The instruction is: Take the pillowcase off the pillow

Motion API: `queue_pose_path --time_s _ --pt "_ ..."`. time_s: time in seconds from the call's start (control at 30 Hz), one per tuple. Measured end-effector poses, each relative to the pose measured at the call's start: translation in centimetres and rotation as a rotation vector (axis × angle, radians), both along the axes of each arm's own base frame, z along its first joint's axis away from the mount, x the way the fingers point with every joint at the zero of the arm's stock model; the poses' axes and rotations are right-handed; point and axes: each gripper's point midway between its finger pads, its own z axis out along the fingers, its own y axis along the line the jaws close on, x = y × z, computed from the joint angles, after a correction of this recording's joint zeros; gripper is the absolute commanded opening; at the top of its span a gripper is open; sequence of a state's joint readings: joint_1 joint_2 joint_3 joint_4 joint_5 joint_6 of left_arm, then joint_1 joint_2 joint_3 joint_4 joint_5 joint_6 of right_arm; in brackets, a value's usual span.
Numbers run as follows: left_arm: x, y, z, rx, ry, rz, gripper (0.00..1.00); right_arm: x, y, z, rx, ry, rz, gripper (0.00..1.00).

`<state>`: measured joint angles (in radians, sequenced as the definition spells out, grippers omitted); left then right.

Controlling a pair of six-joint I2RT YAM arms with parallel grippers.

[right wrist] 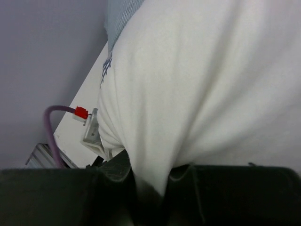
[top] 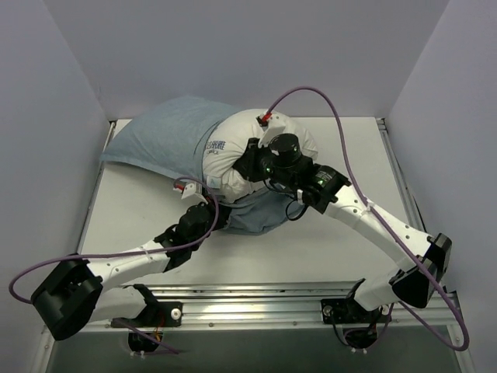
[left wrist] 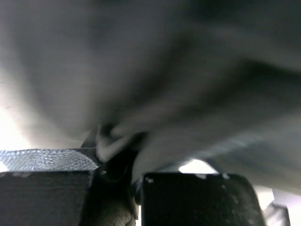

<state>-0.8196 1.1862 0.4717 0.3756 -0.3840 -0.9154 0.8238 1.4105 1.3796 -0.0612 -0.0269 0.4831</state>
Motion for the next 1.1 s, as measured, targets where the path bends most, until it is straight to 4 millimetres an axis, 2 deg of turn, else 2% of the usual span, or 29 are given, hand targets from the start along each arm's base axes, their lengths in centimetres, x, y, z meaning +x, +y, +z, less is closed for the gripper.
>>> queue_pose_path --time_s 0.1,0.33,0.57,0.67,0.77,0.9,0.97,1.0,1.03,1.1 --pt "0.8 0.4 -1.5 0.021 0.032 0.051 0.02 0.6 -0.7 2.5 0.010 -0.025 -0.015 0.00" --pt "2.4 0.7 -1.5 -0.005 0.065 0.166 0.02 0.7 -1.9 5.5 0.006 -0.049 -0.028 0.00" --pt "3.2 3.4 -2.5 0.043 0.099 0.321 0.02 -0.1 -2.8 6.6 -0.005 -0.051 -0.025 0.00" --pt "3.6 4.4 -3.0 0.059 0.116 0.358 0.02 -1.4 -4.1 6.9 -0.009 -0.047 -0.025 0.00" --pt "3.5 4.4 -3.0 0.067 0.125 0.338 0.04 -3.5 -5.6 6.4 -0.009 -0.049 0.005 0.00" --pt "2.2 4.2 -2.9 0.086 0.154 0.274 0.14 -6.4 -6.9 4.5 -0.011 -0.032 0.084 0.00" --pt "1.2 4.7 -3.1 0.102 0.174 0.255 0.24 -7.8 -7.2 3.1 -0.006 -0.013 0.127 0.00" --pt "0.6 5.2 -3.1 0.109 0.184 0.251 0.32 -8.5 -7.2 2.2 -0.001 -0.003 0.150 0.00" --pt "0.1 5.7 -3.2 0.116 0.193 0.249 0.51 -9.3 -7.4 1.2 -0.001 0.011 0.173 0.05" --pt "-1.0 6.6 -3.0 0.119 0.206 0.245 0.69 -10.8 -7.5 -0.9 -0.007 0.050 0.222 0.19"
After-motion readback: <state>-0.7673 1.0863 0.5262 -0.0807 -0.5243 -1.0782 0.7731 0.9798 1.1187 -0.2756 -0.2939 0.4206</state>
